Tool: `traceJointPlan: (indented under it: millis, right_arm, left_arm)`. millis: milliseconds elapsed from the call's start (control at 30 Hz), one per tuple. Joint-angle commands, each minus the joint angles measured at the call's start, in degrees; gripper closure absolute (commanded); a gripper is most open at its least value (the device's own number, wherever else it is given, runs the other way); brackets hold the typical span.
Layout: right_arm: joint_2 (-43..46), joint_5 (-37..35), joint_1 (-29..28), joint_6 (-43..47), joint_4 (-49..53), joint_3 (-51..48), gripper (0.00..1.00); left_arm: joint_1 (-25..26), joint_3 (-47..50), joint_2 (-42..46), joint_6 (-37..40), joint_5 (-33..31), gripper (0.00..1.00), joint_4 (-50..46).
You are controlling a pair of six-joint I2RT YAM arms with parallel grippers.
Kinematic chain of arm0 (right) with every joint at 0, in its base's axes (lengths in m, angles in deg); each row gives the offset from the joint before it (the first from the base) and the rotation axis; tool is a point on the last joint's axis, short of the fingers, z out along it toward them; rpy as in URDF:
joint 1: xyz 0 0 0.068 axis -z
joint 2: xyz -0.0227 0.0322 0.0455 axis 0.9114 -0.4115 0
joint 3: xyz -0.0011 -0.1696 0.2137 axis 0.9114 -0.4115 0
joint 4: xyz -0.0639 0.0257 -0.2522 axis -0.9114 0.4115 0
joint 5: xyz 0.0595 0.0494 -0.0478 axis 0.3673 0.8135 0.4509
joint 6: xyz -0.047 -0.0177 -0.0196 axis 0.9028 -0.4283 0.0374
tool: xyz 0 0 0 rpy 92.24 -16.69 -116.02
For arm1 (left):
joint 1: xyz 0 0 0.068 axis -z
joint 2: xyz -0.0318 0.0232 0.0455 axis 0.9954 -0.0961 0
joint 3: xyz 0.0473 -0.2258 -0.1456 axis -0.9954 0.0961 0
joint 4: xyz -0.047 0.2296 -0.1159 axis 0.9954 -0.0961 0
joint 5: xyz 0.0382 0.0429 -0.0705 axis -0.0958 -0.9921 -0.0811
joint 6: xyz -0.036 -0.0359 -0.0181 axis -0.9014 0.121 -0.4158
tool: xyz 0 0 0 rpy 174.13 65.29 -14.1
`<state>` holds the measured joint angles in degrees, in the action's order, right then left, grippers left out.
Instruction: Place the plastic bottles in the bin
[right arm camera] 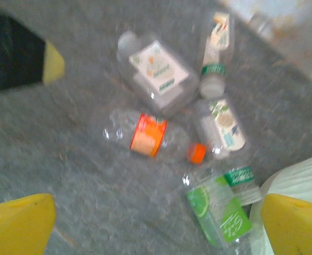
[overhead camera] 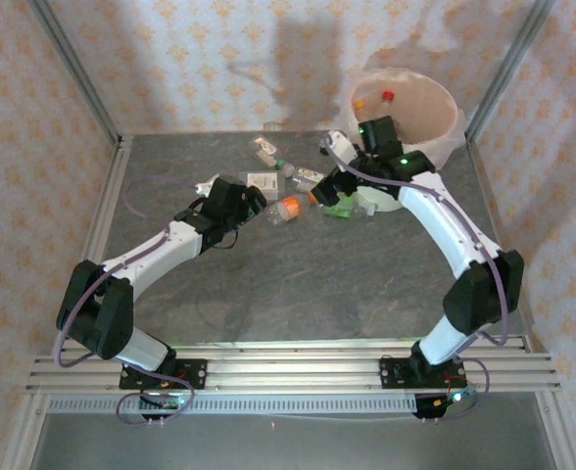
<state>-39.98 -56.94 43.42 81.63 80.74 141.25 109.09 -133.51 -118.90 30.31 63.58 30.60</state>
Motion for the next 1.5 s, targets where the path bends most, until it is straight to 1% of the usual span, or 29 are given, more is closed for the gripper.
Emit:
traceJointPlan:
  millis: [0, 233, 467, 567, 667, 800, 1000, 1100, 1200, 1300, 1467]
  right_arm:
    - [-2.5, -6.7, -0.5, 5.3, 3.1, 0.7, 0.01]
    - [-9.3, -9.5, -0.7, 8.8, 4.4, 2.1, 0.01]
    - [-16.1, -12.7, -0.7, 11.8, 4.7, 5.5, 0.01]
    - [-19.6, -15.5, -0.7, 11.1, 4.3, 7.7, 0.01]
    - [-22.2, -18.2, -0.7, 8.2, 2.8, 9.4, 0.01]
    - [-25.1, -17.0, -0.7, 6.4, 5.0, 11.8, 0.01]
    - [-27.0, -13.6, -0.8, 5.3, 5.3, 8.8, 0.01]
    - [-27.8, -14.5, -1.4, 4.6, 4.8, 7.3, 0.01]
    - [-28.1, -13.0, -1.7, 4.1, 8.5, 7.5, 0.01]
    - [-26.8, -8.4, -1.8, 4.3, 13.5, 7.0, 0.01]
    - [-21.1, -4.8, -2.8, 3.6, 14.9, 2.0, 0.01]
  left_arm:
    - [0.0, -2.8, 3.1, 4.1, -5.6, 0.00, -4.6]
    - [0.0, 1.9, 7.3, 3.8, -9.5, 0.00, -0.4]
    - [0.0, 1.6, 7.5, 2.9, -11.6, 0.00, -4.9]
    - [-0.1, 1.7, 7.5, 1.8, -11.9, 0.00, -5.7]
    - [-0.1, 2.1, 7.7, 1.1, -11.9, 0.00, -5.5]
    - [-0.2, 2.4, 7.8, 0.7, -12.1, 0.00, -5.7]
    - [-0.1, 2.7, 7.6, 0.3, -12.4, 0.00, -5.9]
    - [-0.1, 2.7, 7.4, 0.2, -12.5, 0.00, -6.0]
    - [-0.1, 2.7, 7.2, 0.1, -12.4, 0.00, -6.0]
    - [-0.1, 2.7, 7.1, -0.1, -12.6, 0.00, -6.1]
    - [-0.2, 2.5, 6.3, -0.4, -12.2, 0.00, -5.9]
